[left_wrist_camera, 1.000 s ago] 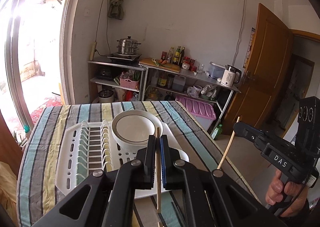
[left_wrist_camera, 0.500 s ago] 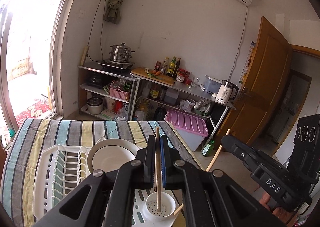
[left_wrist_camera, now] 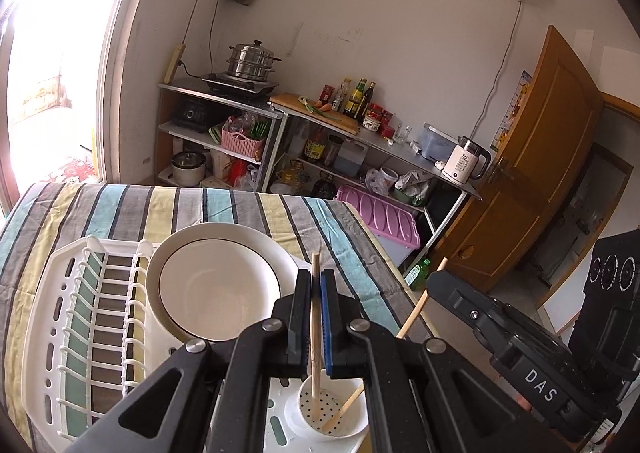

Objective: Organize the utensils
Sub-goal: 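Open the left tool over the white cup while the right tool releases its chopstick there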

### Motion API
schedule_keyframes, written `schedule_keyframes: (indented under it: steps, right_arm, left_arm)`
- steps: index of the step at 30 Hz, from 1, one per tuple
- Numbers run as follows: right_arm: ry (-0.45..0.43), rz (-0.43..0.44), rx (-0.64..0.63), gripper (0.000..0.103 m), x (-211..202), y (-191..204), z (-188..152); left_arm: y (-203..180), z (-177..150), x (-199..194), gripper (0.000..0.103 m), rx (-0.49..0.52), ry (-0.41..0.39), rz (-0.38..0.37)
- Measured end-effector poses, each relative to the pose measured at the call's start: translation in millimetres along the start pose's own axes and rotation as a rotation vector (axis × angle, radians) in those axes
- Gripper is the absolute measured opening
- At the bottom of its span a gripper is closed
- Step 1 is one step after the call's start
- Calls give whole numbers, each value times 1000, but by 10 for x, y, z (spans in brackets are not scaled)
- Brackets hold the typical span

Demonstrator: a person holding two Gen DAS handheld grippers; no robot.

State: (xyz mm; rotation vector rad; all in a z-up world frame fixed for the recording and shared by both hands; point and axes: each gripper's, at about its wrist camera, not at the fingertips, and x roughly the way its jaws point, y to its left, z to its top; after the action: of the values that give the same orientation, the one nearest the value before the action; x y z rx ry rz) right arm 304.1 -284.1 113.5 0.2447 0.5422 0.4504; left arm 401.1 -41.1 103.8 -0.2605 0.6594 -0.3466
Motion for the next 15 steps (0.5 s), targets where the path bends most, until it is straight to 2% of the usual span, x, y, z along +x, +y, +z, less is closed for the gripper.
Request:
schedule_keyframes:
  steps: [7,15]
  right_arm:
    - [28,-30,12,4,8,-76,-88]
    - [59,-64,28,5,-92,-177,-77]
  left_arm:
    - [6,-118,-46,5,14,14,17]
    - [46,-187,-218,6,40,14,69]
